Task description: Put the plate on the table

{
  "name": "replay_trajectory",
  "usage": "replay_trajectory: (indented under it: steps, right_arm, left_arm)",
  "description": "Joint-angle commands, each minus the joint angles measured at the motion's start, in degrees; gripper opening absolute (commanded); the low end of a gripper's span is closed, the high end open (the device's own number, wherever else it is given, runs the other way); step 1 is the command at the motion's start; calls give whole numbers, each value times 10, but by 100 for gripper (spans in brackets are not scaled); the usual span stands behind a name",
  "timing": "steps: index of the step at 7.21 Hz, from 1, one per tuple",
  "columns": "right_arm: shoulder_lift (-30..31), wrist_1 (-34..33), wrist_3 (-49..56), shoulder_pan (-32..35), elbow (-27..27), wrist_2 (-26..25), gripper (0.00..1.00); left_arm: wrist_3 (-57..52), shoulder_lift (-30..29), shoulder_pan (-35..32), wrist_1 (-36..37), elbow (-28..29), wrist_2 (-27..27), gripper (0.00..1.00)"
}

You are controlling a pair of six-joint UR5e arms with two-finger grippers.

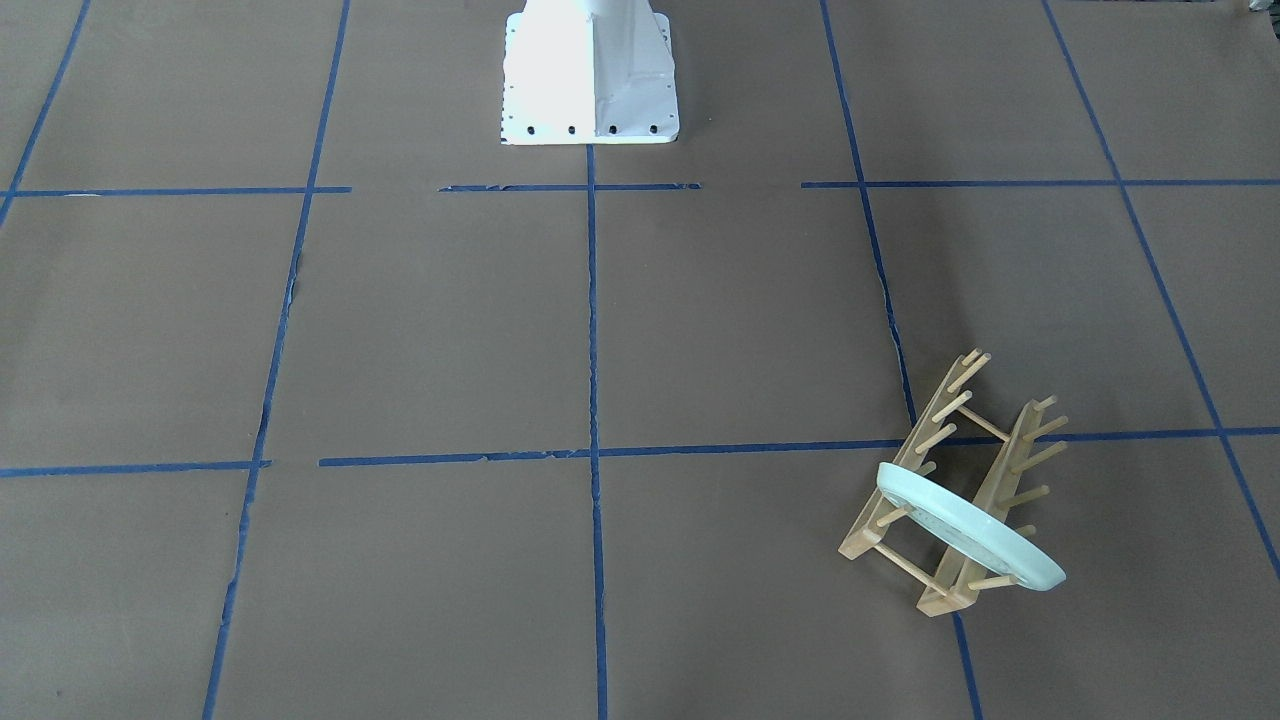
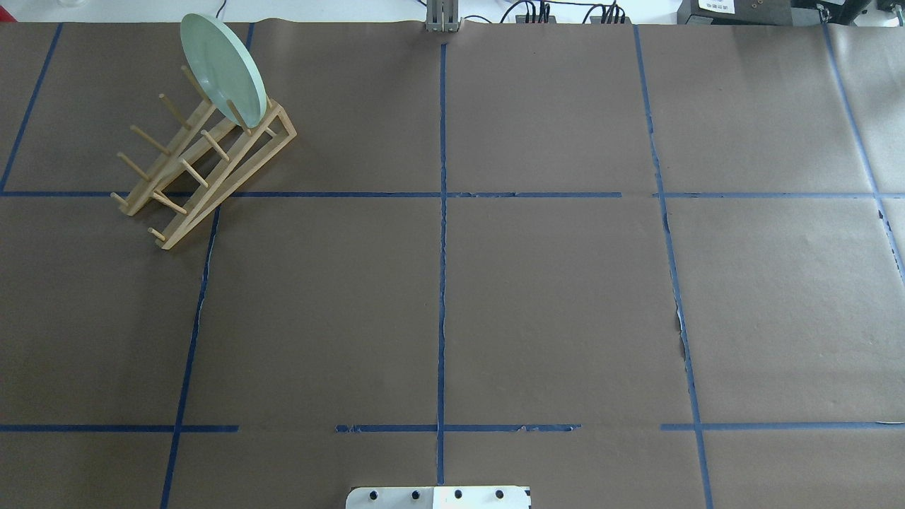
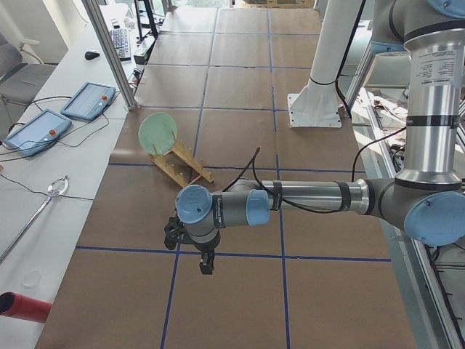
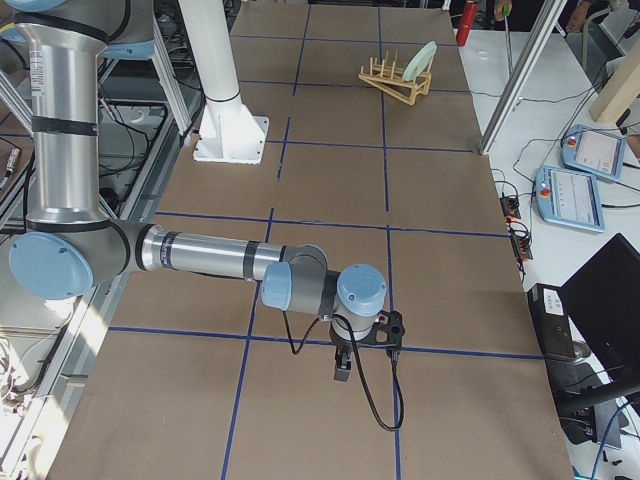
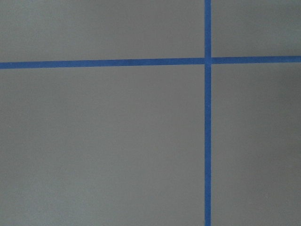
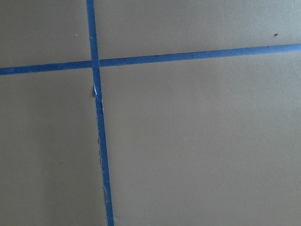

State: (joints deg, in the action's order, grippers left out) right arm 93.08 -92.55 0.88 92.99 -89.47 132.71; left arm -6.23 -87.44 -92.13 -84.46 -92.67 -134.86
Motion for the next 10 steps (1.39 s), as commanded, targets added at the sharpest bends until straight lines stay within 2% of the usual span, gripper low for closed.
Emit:
replay_trajectory:
  steps: [1, 5, 6, 7, 10]
  right_arm:
    - [0, 0, 0, 0, 0, 0, 100]
    - [0, 0, 0, 0, 0, 0, 100]
    - [0, 0, 0, 0, 0, 0, 100]
    - [0, 0, 0, 0, 0, 0, 100]
    - [0, 0, 0, 0, 0, 0, 100]
  left_arm:
    - [-4, -2, 0, 0, -4, -6, 100]
    - [1, -101, 1, -2, 3, -7, 100]
    - [0, -113, 2, -38, 6, -7, 100]
    - [35, -114, 3, -87, 4, -8, 100]
    - [308, -117, 18, -334, 13, -8, 100]
